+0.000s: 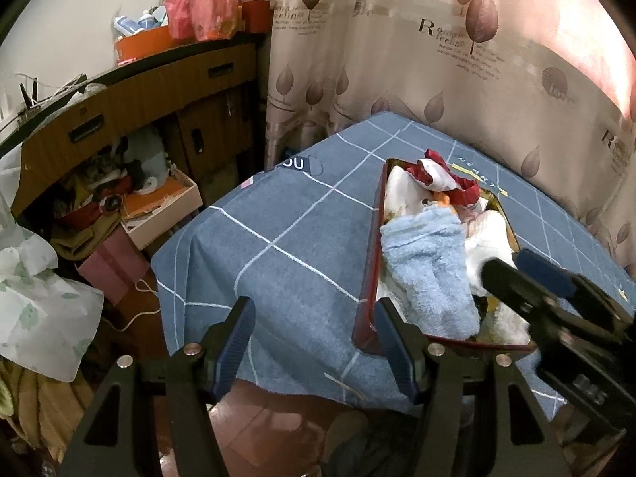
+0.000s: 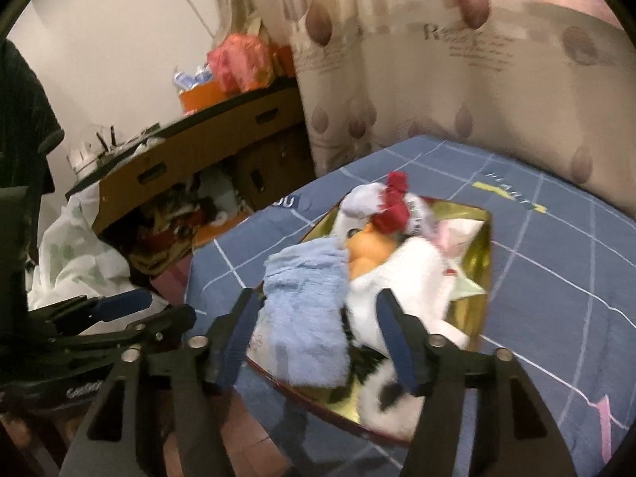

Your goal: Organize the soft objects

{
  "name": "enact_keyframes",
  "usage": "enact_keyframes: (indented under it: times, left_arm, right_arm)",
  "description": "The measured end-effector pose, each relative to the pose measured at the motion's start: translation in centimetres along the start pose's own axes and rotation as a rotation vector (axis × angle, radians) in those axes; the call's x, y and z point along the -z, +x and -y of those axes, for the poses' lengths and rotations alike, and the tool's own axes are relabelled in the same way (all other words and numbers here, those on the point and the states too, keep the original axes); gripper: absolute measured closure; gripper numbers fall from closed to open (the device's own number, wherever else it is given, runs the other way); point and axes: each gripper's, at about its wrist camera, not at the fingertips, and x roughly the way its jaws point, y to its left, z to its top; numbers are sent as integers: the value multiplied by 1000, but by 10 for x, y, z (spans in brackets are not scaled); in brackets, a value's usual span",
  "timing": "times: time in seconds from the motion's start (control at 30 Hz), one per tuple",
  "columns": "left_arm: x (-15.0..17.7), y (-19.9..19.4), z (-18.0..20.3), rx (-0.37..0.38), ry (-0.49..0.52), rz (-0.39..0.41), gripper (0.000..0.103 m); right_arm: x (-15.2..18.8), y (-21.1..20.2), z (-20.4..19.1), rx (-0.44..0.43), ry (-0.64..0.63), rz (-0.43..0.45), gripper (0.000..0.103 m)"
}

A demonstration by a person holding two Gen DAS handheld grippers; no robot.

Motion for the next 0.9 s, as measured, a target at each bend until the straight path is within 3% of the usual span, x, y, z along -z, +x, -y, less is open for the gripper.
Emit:
enact_keyframes:
  times: [0.17, 0.27, 0.37, 0.43, 0.57, 0.7, 0.9]
  left_arm:
    - [-1, -7, 4, -4, 15, 24, 39]
    - [-2, -19, 8, 1, 29, 74, 39]
    - [0, -42, 14, 35, 51, 182, 37]
    - [3, -57, 20, 53, 75, 259, 31]
    - [14, -78, 44, -27, 158, 396, 23]
    - [20, -85, 58, -19, 214, 402, 23]
    - [18, -79, 52, 110, 178, 269, 23]
  right_arm:
    - [8, -28, 5, 63, 6, 42, 38]
    - [9, -47, 4, 115, -3, 84, 29]
    - [8, -70, -1, 148, -4, 152, 21]
    - [7, -87, -5, 184, -5, 200, 17]
    - [9, -120, -13, 268, -12, 323, 4]
    - [13, -143, -18, 352, -30, 384, 1]
    - [17, -155, -14, 351, 4, 368, 1]
